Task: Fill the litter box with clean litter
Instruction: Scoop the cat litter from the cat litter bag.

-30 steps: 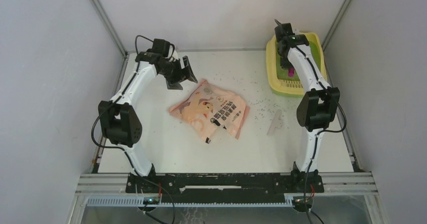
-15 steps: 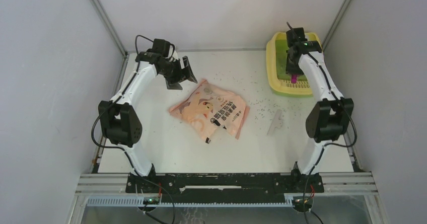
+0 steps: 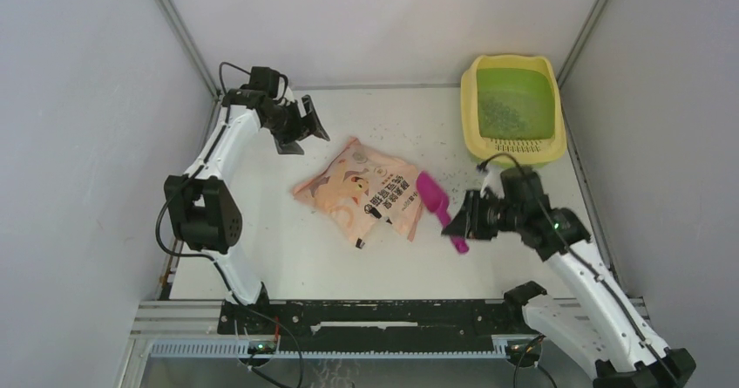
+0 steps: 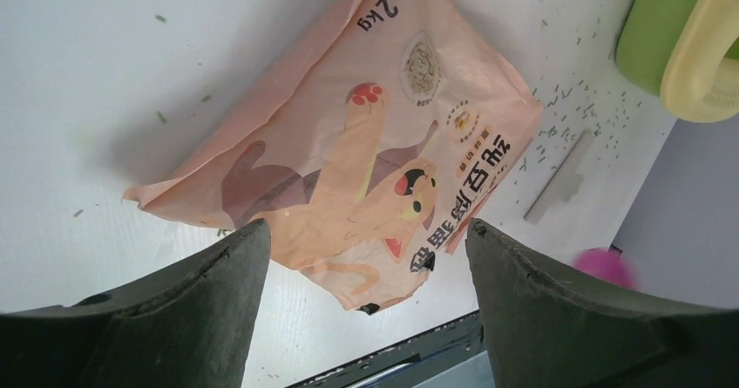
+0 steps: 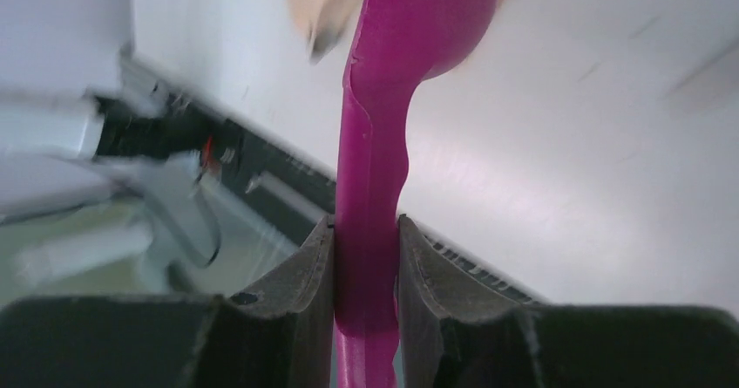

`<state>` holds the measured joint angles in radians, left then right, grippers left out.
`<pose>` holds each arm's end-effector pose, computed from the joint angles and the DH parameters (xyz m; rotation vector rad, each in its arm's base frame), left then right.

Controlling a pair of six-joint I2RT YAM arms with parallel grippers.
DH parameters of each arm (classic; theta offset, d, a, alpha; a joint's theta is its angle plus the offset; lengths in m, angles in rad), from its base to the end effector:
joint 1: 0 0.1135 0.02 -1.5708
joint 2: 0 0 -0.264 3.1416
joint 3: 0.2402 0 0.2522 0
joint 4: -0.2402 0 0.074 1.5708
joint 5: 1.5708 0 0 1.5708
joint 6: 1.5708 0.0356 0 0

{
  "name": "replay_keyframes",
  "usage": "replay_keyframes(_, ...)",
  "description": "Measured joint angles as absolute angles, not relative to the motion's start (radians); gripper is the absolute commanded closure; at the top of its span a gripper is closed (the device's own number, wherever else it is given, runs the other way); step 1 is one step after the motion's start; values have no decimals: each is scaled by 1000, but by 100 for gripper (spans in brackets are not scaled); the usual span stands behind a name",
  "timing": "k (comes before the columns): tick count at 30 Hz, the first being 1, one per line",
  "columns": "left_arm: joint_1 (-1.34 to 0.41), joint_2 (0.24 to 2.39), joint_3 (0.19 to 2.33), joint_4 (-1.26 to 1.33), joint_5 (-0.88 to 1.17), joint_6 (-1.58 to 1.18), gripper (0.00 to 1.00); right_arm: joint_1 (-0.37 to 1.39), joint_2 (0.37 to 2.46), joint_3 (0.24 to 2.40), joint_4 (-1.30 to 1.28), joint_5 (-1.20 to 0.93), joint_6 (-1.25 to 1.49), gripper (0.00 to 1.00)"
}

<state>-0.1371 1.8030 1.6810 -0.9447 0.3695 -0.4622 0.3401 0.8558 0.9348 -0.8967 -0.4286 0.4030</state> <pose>0.3776 -0.0651 0.3063 -0.3073 2.6729 -0.6842 0.1451 0.0670 0.3144 -0.1341 2.4630 0.8512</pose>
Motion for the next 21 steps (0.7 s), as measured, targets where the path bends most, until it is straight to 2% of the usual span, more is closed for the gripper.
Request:
replay_keyframes(3, -122, 1803, 1681, -944, 367, -463, 14, 445, 737, 710, -833, -545, 532, 100)
replay_keyframes(6, -117, 1808, 1681, -944, 362, -463, 13, 576, 675, 581, -776, -593, 651, 100)
replay_keyframes(13, -119, 1898, 1708, -937, 342, -472, 14, 752, 709, 534, -565, -597, 804, 100)
replay_keyframes(21, -138, 1993, 1777, -947, 246, -471, 16, 773, 875, 515, -404, -558, 858, 100)
